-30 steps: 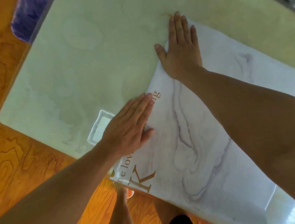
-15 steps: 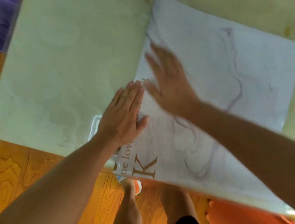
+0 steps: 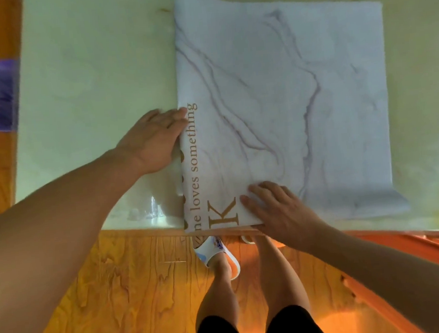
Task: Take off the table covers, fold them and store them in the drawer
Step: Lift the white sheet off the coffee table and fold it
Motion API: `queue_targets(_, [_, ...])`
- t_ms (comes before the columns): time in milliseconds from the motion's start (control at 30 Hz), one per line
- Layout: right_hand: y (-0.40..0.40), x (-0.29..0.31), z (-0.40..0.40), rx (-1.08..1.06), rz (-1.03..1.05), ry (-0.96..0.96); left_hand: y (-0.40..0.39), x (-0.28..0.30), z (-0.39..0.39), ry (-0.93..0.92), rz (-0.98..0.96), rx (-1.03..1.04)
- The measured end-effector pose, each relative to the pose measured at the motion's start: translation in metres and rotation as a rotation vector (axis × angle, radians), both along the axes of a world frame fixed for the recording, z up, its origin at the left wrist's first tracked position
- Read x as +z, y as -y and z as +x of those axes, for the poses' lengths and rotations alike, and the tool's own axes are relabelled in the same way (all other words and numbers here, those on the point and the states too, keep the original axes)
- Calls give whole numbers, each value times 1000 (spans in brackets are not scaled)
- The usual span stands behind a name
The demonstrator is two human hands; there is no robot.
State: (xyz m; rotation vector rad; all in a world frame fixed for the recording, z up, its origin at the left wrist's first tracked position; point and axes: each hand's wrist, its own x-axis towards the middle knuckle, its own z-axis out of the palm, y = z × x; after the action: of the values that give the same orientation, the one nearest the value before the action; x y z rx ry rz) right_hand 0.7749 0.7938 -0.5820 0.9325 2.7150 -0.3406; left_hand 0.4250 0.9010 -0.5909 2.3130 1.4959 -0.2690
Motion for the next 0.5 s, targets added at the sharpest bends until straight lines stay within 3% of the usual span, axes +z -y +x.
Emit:
queue_targets(100, [16, 2, -8, 35, 76, 11, 10, 3, 3, -126, -27, 6])
queue_targets(200, [22, 2, -22, -136, -36, 138, 17, 8, 5, -208, -10, 9])
queue_targets(300, [22, 8, -31, -414, -134, 140, 14, 6, 4, -211, -7, 0])
queue_targets(500, [-54, 80, -4, -449, -191, 9, 2, 14, -4, -76, -86, 74])
